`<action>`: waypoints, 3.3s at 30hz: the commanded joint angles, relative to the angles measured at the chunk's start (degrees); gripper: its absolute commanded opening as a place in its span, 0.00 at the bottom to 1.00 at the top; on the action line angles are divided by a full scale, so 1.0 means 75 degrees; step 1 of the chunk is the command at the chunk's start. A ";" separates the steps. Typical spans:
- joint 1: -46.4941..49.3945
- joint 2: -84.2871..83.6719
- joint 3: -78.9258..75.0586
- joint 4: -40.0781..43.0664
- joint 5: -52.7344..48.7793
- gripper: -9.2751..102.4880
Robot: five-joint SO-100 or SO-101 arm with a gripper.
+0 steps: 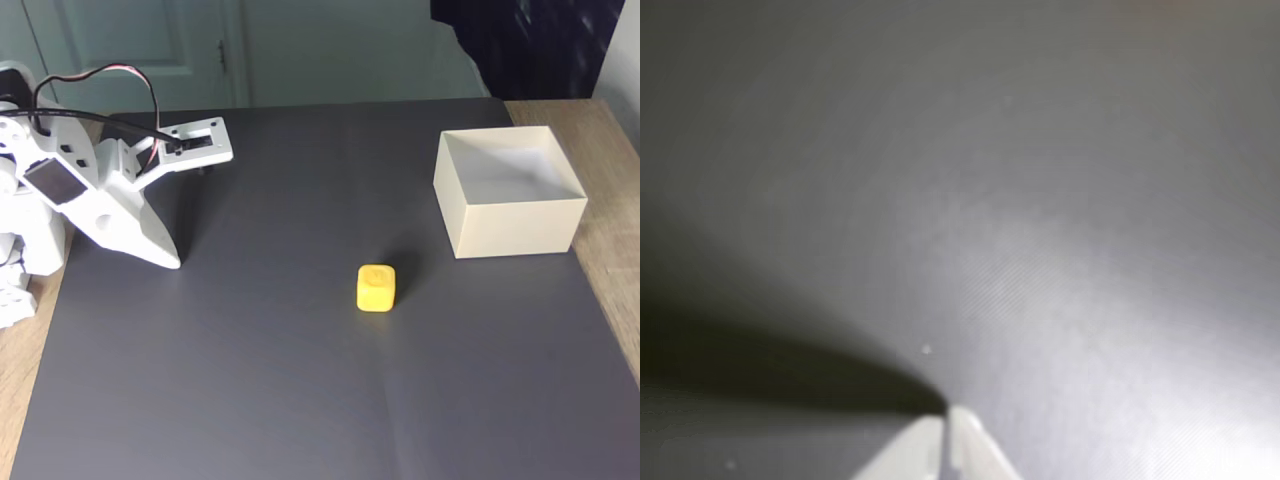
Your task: Grasp a cube block and put it in the white box.
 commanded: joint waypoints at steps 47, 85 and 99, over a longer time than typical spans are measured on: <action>0.0000 0.0059 -0.0035 0.0035 0.0023 0.09; 0.0000 0.0059 -0.0035 0.0035 0.0023 0.09; 0.1383 0.0035 -0.0035 -0.0656 0.0469 0.08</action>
